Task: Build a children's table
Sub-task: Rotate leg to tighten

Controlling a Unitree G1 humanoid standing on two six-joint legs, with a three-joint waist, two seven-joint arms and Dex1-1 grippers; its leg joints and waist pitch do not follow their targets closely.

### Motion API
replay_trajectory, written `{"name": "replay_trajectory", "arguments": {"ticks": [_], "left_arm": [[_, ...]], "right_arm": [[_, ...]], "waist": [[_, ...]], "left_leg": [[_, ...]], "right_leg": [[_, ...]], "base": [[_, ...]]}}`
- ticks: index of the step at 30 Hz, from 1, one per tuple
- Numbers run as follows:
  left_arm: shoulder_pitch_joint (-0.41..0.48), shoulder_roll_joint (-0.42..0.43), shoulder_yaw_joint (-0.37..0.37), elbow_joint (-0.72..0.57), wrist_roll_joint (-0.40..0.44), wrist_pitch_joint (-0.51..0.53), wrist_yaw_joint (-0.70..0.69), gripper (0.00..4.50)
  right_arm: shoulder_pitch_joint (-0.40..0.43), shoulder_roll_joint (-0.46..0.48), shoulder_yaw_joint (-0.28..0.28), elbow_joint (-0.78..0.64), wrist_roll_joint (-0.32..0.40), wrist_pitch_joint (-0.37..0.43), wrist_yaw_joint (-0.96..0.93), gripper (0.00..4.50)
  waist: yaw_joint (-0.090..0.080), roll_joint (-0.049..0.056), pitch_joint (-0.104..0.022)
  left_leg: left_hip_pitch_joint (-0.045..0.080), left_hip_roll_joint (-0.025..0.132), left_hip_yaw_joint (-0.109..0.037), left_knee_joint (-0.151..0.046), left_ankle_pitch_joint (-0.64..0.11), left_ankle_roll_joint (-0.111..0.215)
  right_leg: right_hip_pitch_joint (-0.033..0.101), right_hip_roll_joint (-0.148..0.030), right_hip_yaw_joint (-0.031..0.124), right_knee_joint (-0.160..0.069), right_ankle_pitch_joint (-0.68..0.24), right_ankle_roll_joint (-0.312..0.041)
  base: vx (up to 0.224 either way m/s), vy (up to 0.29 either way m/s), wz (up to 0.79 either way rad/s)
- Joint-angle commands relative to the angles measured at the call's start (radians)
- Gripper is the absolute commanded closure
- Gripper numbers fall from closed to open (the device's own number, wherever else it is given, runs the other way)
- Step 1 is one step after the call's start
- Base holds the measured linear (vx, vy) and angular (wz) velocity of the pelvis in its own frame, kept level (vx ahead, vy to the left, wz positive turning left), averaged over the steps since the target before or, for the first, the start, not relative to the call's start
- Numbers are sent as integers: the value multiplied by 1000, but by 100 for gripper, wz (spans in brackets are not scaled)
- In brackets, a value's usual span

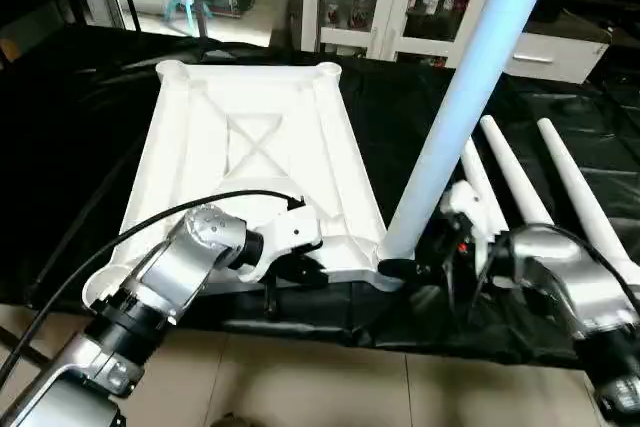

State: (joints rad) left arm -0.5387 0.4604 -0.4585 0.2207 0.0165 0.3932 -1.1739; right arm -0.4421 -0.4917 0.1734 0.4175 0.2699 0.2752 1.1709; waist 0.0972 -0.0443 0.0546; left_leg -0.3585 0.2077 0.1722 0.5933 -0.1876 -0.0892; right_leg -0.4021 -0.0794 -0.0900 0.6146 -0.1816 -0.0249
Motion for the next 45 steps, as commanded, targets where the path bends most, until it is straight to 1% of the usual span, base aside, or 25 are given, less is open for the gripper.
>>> {"name": "replay_trajectory", "arguments": {"ticks": [1,3,4,9,10,18,19,20,24,25,27,28,30,32,33,34,35,37,38,39,41,42,43,44,45], "left_arm": [[5,2,-32,-19,9,-3,-29,450],[8,9,-33,-21,10,-4,-32,450],[7,11,-34,-18,12,-6,-33,450],[6,15,-39,-15,15,-6,-35,450],[7,16,-40,-17,15,-5,-36,450],[11,21,-46,-23,17,-3,-43,450],[11,25,-48,-20,19,-8,-46,450],[10,24,-49,-17,20,-9,-47,450],[9,24,-52,-16,20,-9,-49,450],[8,22,-55,-15,21,-9,-48,450],[8,21,-57,-15,22,-8,-46,450],[11,6,-45,-10,16,2,-22,450],[11,1,-40,-8,14,7,-12,450],[4,-29,-13,7,6,32,34,450],[-8,-60,11,28,3,55,84,450],[-15,-76,21,40,4,66,108,450],[-21,-86,26,47,6,71,123,450],[-46,-139,54,83,14,113,210,450],[-52,-153,62,91,15,126,231,450],[-65,-180,77,108,19,152,277,450],[-106,-241,110,168,53,176,413,450],[-109,-245,112,172,55,176,422,450],[-149,-297,151,236,73,159,547,450],[-170,-320,169,264,79,151,606,450],[-174,-325,172,269,80,149,616,450]], "right_arm": [[-21,-5,13,26,-13,-11,23,5],[-29,-5,29,33,-10,-5,49,31],[-33,-2,33,41,-9,-8,59,31],[-42,4,36,63,-8,-15,73,80],[-46,8,34,75,-13,-24,79,89],[-42,16,34,94,-15,-39,99,159],[-35,16,36,88,-18,-42,99,164],[-34,16,36,90,-19,-44,100,168],[-29,17,35,91,-21,-49,103,173],[-25,18,35,93,-24,-53,104,173],[-23,20,34,95,-25,-53,100,174],[-22,52,4,132,-22,-50,23,175],[-23,64,-8,147,-22,-50,-7,175],[-36,108,-37,220,-50,-87,-146,175],[-44,146,-56,276,-68,-111,-259,175],[-48,166,-67,301,-72,-120,-310,175],[-52,181,-76,315,-69,-118,-341,175],[-69,245,-107,357,-61,-109,-470,175],[-75,263,-115,367,-60,-107,-503,176],[-87,296,-125,385,-64,-115,-568,176],[-135,391,-146,462,-95,-160,-796,176],[-137,395,-147,466,-97,-163,-807,176],[-171,461,-131,519,-138,-196,-945,176],[-191,506,-128,543,-146,-219,-1006,176],[-195,515,-127,547,-147,-224,-1017,176]], "waist": [[-2,-5,-66],[-1,-7,-68],[-1,-7,-67],[-1,-7,-66],[1,-4,-67],[1,-3,-70],[1,-4,-70],[1,1,-70],[1,-1,-70],[1,5,-70],[0,2,-71],[0,1,-70],[-2,2,-69],[-11,2,-60],[-17,0,-58],[-22,1,-56],[-28,0,-56],[-37,-2,-59],[-42,0,-56],[-42,1,-59],[-48,1,-58],[-51,-1,-59],[-56,-1,-60],[-57,0,-62],[-54,-2,-64]], "left_leg": [[6,29,-1,-67,-133,50],[5,29,0,-66,-118,60],[5,29,0,-66,-121,62],[5,29,-1,-67,-141,53],[6,29,-1,-67,-139,49],[7,29,-1,-65,-125,54],[6,29,-1,-64,-126,54],[6,28,-1,-64,-127,53],[8,29,-1,-65,-128,51],[8,29,-2,-65,-130,49],[8,29,-1,-65,-131,49],[7,29,-1,-65,-133,48],[6,28,-1,-66,-143,45],[11,27,-1,-71,-213,19],[10,26,-5,-74,-250,-1],[9,25,-7,-76,-272,-11],[12,24,-13,-78,-305,-24],[13,24,-16,-78,-311,-21],[16,24,-14,-77,-316,-20],[19,23,-16,-75,-326,-22],[14,22,-18,-77,-320,-26],[13,22,-19,-77,-315,-30],[15,18,-19,-75,-326,-37],[17,17,-17,-73,-326,-34],[20,17,-13,-72,-311,-29]], "right_leg": [[53,-67,55,-66,-171,-201],[55,-67,54,-61,-140,-215],[55,-67,54,-62,-141,-215],[55,-69,54,-66,-173,-209],[55,-68,54,-65,-160,-213],[57,-67,54,-58,-113,-233],[58,-67,54,-58,-115,-232],[58,-67,54,-57,-114,-232],[58,-67,54,-58,-112,-235],[58,-66,54,-57,-110,-235],[58,-65,54,-57,-99,-238],[58,-66,54,-57,-99,-240],[57,-67,54,-59,-117,-239],[52,-69,53,-75,-233,-214],[54,-72,51,-82,-321,-190],[52,-73,48,-87,-372,-174],[53,-73,43,-96,-450,-141],[51,-74,43,-101,-464,-125],[44,-72,44,-103,-466,-127],[44,-73,41,-105,-479,-123],[43,-73,39,-106,-481,-118],[44,-73,39,-105,-478,-116],[40,-71,36,-109,-491,-104],[37,-71,38,-109,-484,-104],[31,-71,43,-105,-437,-113]], "base": [[0,0,0],[0,0,0],[0,0,0],[0,0,0],[0,0,0],[0,0,0],[0,0,0],[0,0,0],[0,0,0],[0,0,0],[0,0,0],[0,0,0],[0,0,0],[0,0,0],[-53,1,-9],[-53,1,-9],[-58,4,-11],[0,0,0],[0,0,0],[0,0,0],[0,0,0],[0,0,0],[0,0,0],[0,0,0],[0,0,0]]}}
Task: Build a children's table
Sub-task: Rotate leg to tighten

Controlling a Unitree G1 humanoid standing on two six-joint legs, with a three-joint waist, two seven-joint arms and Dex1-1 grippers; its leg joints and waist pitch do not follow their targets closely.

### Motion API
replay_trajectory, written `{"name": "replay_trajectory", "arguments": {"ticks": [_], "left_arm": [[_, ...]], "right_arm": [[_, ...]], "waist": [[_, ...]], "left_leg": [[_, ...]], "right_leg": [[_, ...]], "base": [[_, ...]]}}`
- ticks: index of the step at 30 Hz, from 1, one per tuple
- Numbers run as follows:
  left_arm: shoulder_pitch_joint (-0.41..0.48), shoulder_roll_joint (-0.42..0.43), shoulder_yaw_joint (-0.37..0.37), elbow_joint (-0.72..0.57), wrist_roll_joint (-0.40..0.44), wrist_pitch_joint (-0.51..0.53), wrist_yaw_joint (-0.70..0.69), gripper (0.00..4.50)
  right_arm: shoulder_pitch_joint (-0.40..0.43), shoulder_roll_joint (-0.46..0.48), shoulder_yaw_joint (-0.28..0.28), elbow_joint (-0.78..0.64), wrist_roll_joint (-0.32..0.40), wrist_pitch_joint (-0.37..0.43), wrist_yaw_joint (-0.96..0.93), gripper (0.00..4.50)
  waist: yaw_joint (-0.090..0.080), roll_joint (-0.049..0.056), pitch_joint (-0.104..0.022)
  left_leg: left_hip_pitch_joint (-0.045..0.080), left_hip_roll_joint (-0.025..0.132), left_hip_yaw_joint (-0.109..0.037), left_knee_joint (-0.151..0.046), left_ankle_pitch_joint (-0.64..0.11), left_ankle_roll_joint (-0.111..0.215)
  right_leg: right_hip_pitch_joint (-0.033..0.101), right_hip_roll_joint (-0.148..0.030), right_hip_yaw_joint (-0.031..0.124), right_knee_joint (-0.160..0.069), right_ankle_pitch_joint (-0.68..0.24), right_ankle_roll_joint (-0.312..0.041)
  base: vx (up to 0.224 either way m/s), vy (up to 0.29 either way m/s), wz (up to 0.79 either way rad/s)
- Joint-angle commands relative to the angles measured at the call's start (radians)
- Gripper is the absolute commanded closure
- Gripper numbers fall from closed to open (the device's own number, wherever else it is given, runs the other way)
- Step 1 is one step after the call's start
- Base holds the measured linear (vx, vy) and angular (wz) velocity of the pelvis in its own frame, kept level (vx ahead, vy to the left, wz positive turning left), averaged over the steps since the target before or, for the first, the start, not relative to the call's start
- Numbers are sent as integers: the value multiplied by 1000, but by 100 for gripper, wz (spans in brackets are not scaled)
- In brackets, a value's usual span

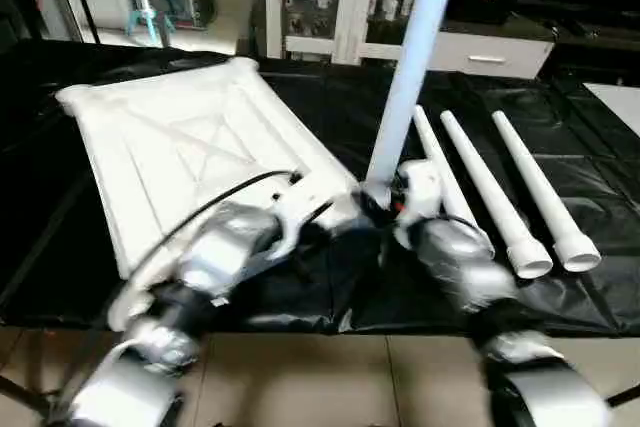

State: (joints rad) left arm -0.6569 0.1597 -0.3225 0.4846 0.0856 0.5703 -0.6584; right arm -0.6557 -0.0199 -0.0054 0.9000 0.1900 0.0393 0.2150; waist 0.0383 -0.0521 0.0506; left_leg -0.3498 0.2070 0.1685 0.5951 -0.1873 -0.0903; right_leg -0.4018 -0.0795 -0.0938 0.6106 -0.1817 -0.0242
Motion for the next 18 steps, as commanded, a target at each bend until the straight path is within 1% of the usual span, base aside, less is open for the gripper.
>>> {"name": "replay_trajectory", "arguments": {"ticks": [1,2,3,4,6,8,9,10,11,12,13,15,16,17,18], "left_arm": [[-66,-32,44,16,15,-32,128,450],[-67,-34,45,17,16,-32,131,450],[-70,-36,47,20,18,-34,139,450],[-77,-40,52,22,18,-32,147,450],[-79,-42,54,23,19,-30,147,450],[-77,-41,54,23,21,-31,145,450],[-74,-39,54,29,20,-36,141,450],[-74,-40,54,38,18,-42,143,450],[-74,-40,54,39,18,-43,143,450],[-74,-40,52,42,16,-45,142,450],[-70,-36,48,40,14,-50,133,450],[-60,-28,43,30,11,-54,115,450],[-55,-24,40,26,11,-57,105,450],[-49,-16,37,19,11,-60,92,450],[-43,-9,35,13,11,-61,83,450]], "right_arm": [[7,71,58,76,-73,-12,-76,176],[5,74,58,78,-74,-15,-78,176],[1,83,60,82,-74,-17,-74,176],[-7,103,64,91,-77,-28,-57,176],[-14,108,69,99,-87,-37,-58,176],[-17,108,66,106,-93,-51,-64,176],[-21,108,52,114,-83,-66,-51,176],[-28,107,49,126,-81,-81,-49,176],[-29,106,50,128,-82,-83,-49,176],[-30,105,47,130,-75,-93,-29,176],[-24,100,41,113,-57,-97,16,141],[-7,81,35,81,-44,-105,58,106],[2,74,33,65,-40,-110,73,104],[13,61,32,44,-42,-119,79,104],[25,53,30,21,-34,-118,98,84]], "waist": [[6,7,-61],[7,6,-59],[9,2,-61],[10,4,-62],[12,5,-63],[15,5,-65],[17,6,-67],[18,9,-68],[17,9,-68],[17,8,-67],[17,9,-66],[18,8,-64],[17,10,-62],[15,10,-61],[11,7,-62]], "left_leg": [[11,19,-10,-74,-309,-25],[5,19,-9,-76,-308,-14],[1,19,-8,-77,-299,-5],[2,20,-6,-76,-285,1],[-1,21,-5,-76,-269,5],[-2,21,-2,-75,-232,10],[-4,21,-1,-75,-209,14],[-4,21,0,-74,-189,19],[-5,21,0,-75,-184,20],[-4,21,1,-75,-186,22],[-3,22,1,-75,-189,22],[-2,22,3,-76,-207,27],[-4,21,2,-77,-222,29],[-7,22,1,-79,-230,29],[-9,22,-2,-80,-233,28]], "right_leg": [[32,-70,46,-98,-417,-118],[36,-68,46,-96,-395,-118],[39,-67,47,-93,-375,-115],[38,-68,49,-90,-350,-123],[39,-67,50,-86,-319,-133],[43,-66,53,-77,-255,-151],[46,-66,53,-72,-217,-160],[46,-66,54,-68,-178,-173],[47,-65,54,-67,-167,-179],[48,-64,53,-67,-161,-184],[48,-65,54,-67,-163,-186],[48,-65,55,-71,-184,-184],[49,-66,55,-74,-206,-180],[51,-66,55,-77,-221,-173],[53,-66,54,-78,-241,-165]], "base": [[0,0,0],[0,0,0],[0,0,0],[0,0,0],[0,0,0],[0,0,0],[57,-7,0],[0,0,0],[0,0,0],[0,0,0],[0,0,0],[0,0,0],[0,0,0],[0,0,0],[0,0,0]]}}
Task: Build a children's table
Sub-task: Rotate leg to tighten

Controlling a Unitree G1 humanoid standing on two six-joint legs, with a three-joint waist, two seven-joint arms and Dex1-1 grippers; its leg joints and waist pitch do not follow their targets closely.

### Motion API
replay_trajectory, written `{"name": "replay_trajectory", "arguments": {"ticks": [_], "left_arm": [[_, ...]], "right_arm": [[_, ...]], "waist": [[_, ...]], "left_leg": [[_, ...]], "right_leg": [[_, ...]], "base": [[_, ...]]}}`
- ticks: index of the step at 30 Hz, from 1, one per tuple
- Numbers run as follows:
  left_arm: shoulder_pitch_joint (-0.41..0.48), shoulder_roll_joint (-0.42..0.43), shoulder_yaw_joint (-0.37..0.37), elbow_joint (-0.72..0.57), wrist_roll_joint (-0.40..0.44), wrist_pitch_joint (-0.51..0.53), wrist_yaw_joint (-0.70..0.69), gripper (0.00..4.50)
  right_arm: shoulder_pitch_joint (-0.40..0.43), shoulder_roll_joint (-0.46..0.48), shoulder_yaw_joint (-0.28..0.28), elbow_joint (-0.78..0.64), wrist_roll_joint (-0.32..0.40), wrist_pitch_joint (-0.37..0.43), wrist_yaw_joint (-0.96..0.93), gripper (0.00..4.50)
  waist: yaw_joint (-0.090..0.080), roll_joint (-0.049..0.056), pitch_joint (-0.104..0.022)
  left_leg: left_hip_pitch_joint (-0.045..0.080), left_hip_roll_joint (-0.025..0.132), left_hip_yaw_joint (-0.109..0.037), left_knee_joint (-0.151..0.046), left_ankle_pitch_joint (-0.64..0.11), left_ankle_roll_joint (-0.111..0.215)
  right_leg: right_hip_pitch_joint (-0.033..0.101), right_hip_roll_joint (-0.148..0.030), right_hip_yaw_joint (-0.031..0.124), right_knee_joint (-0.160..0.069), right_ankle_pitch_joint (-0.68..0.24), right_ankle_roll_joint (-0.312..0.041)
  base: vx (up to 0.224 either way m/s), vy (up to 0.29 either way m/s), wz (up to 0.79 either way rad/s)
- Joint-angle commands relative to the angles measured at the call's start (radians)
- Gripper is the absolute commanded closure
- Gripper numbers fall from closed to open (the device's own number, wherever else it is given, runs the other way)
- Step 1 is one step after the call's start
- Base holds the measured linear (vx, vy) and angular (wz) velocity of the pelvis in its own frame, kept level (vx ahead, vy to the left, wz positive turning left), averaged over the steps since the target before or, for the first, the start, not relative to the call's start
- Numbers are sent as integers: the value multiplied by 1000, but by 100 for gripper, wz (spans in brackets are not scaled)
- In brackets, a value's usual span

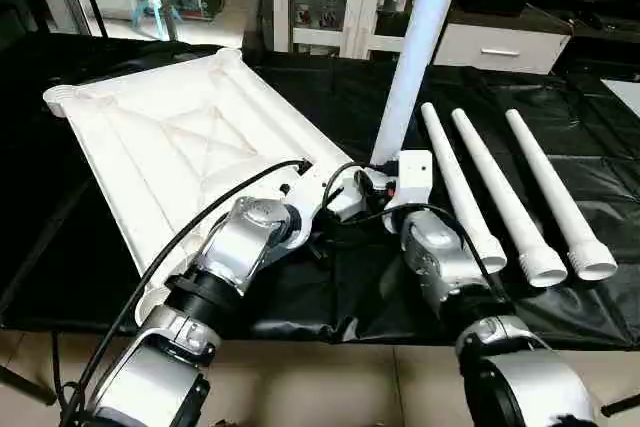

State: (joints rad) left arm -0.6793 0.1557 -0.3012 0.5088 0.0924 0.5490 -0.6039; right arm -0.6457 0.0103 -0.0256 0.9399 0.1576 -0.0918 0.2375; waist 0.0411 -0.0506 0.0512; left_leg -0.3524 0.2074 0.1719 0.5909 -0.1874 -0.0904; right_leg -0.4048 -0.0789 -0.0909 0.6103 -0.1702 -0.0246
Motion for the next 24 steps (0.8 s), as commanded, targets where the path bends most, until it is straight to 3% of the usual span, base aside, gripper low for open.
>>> {"name": "replay_trajectory", "arguments": {"ticks": [1,3,6,7,10,12,13,18,22,24], "left_arm": [[-11,6,9,-22,5,-41,13,450],[-2,15,6,-31,5,-40,0,450],[23,45,-9,-59,0,-48,-53,450],[39,65,-21,-75,-6,-64,-93,450],[68,109,-58,-102,-9,-80,-176,450],[78,124,-69,-110,-9,-80,-196,450],[95,150,-85,-128,-17,-93,-244,450],[130,220,-135,-193,-32,-108,-387,450],[151,273,-172,-250,-55,-126,-505,450],[151,277,-175,-254,-57,-127,-514,450]], "right_arm": [[33,9,52,-55,3,14,96,72],[50,-4,53,-89,8,22,109,60],[105,-51,65,-197,10,51,146,44],[139,-87,69,-270,15,79,175,21],[181,-155,64,-367,13,119,232,5],[194,-184,62,-398,13,135,265,5],[216,-244,64,-455,30,170,345,5],[248,-366,78,-542,88,248,535,5],[265,-451,127,-579,141,311,763,5],[264,-455,131,-578,144,317,781,5]], "waist": [[7,12,-64],[1,8,-65],[5,10,-66],[5,9,-68],[11,9,-64],[15,9,-60],[21,9,-59],[25,9,-56],[30,11,-58],[33,10,-58]], "left_leg": [[-5,22,-6,-74,-228,29],[-6,23,-6,-74,-222,31],[-5,24,-4,-71,-178,43],[-5,24,-2,-69,-153,56],[-3,25,-1,-70,-162,60],[-2,25,-1,-73,-196,50],[-1,25,-1,-74,-215,44],[1,28,-3,-76,-246,39],[2,29,-1,-74,-234,50],[2,29,-1,-74,-231,51]], "right_leg": [[55,-68,52,-77,-248,-166],[54,-66,52,-76,-237,-176],[56,-63,53,-69,-162,-197],[56,-62,54,-65,-122,-210],[54,-64,55,-68,-140,-209],[54,-64,55,-75,-206,-191],[54,-64,55,-80,-242,-175],[50,-65,56,-84,-287,-162],[49,-63,56,-80,-243,-190],[49,-64,56,-79,-240,-192]], "base": [[0,0,0],[0,0,0],[0,0,0],[0,0,0],[0,0,0],[0,0,0],[0,0,0],[0,0,0],[0,0,0],[0,0,0]]}}
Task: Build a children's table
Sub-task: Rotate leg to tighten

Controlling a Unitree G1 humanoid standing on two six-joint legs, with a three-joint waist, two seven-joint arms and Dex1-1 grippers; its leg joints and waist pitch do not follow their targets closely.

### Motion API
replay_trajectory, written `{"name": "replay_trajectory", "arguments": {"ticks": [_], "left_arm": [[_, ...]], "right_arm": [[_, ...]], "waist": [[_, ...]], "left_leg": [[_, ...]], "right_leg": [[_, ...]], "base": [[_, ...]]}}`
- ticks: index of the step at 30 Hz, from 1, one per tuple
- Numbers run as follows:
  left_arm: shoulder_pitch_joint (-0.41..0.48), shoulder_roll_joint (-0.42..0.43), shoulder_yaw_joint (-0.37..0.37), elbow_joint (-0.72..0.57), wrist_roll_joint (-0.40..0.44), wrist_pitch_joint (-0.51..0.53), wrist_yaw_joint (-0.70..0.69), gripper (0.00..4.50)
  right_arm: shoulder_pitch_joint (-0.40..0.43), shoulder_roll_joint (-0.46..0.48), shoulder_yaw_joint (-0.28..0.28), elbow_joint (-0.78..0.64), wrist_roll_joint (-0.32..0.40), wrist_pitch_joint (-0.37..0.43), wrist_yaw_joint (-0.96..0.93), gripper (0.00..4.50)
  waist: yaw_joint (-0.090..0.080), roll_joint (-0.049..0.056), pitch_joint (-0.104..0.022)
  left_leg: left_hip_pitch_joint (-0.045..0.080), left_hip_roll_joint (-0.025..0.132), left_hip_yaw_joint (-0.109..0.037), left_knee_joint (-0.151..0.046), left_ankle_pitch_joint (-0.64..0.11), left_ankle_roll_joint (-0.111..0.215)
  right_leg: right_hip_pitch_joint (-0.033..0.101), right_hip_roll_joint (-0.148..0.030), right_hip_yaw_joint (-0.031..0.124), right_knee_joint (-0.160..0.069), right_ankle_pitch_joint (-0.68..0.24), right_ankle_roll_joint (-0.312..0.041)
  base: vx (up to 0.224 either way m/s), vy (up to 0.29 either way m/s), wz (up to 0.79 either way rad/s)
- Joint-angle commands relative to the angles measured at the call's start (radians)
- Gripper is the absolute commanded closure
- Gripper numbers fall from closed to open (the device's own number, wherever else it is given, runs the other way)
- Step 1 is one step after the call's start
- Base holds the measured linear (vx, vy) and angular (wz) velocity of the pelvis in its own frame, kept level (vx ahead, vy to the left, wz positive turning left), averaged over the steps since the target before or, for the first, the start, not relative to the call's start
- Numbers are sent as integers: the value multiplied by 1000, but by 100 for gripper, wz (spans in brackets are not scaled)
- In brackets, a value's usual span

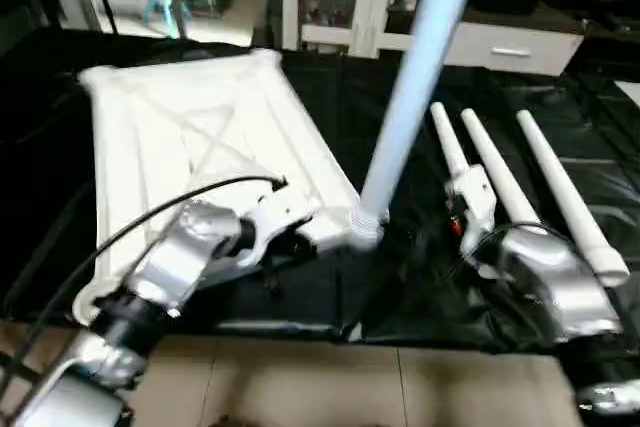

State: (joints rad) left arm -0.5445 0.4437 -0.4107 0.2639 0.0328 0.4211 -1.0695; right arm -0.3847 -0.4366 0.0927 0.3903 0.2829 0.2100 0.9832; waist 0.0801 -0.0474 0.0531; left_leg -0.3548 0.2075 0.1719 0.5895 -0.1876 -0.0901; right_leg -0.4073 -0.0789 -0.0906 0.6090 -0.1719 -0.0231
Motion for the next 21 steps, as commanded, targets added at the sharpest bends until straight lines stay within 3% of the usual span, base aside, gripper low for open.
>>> {"name": "replay_trajectory", "arguments": {"ticks": [1,3,6,7,11,16,21], "left_arm": [[16,5,-78,-25,-1,-8,-83,450],[13,11,-84,-29,0,-11,-98,450],[13,21,-88,-41,3,-14,-113,450],[14,26,-89,-47,3,-13,-120,450],[16,37,-96,-54,7,-18,-132,450],[15,48,-101,-54,12,-23,-146,450],[16,52,-103,-60,11,-22,-150,450]], "right_arm": [[-10,-21,33,-7,21,28,102,5],[-22,-26,47,10,18,30,139,5],[-44,-33,65,24,14,40,190,5],[-53,-35,71,30,13,43,204,5],[-79,-38,98,63,-25,8,225,5],[-106,-50,108,112,-43,-14,279,5],[-118,-54,108,146,-49,-33,298,5]], "waist": [[-2,1,-61],[5,6,-59],[8,5,-59],[9,0,-60],[10,2,-61],[9,1,-63],[9,2,-63]], "left_leg": [[5,29,-1,-72,-229,48],[7,31,-1,-73,-229,45],[8,31,-1,-73,-232,35],[7,31,-3,-74,-228,34],[7,31,-3,-73,-216,28],[4,29,-2,-69,-189,37],[6,29,-1,-69,-201,37]], "right_leg": [[52,-65,54,-78,-249,-194],[49,-67,55,-79,-260,-195],[50,-67,55,-78,-262,-197],[51,-68,54,-76,-266,-194],[52,-69,55,-75,-264,-190],[56,-68,54,-69,-218,-206],[55,-68,54,-72,-235,-208]], "base": [[0,0,0],[0,0,0],[0,0,0],[0,0,0],[0,0,0],[0,0,0],[0,0,0]]}}
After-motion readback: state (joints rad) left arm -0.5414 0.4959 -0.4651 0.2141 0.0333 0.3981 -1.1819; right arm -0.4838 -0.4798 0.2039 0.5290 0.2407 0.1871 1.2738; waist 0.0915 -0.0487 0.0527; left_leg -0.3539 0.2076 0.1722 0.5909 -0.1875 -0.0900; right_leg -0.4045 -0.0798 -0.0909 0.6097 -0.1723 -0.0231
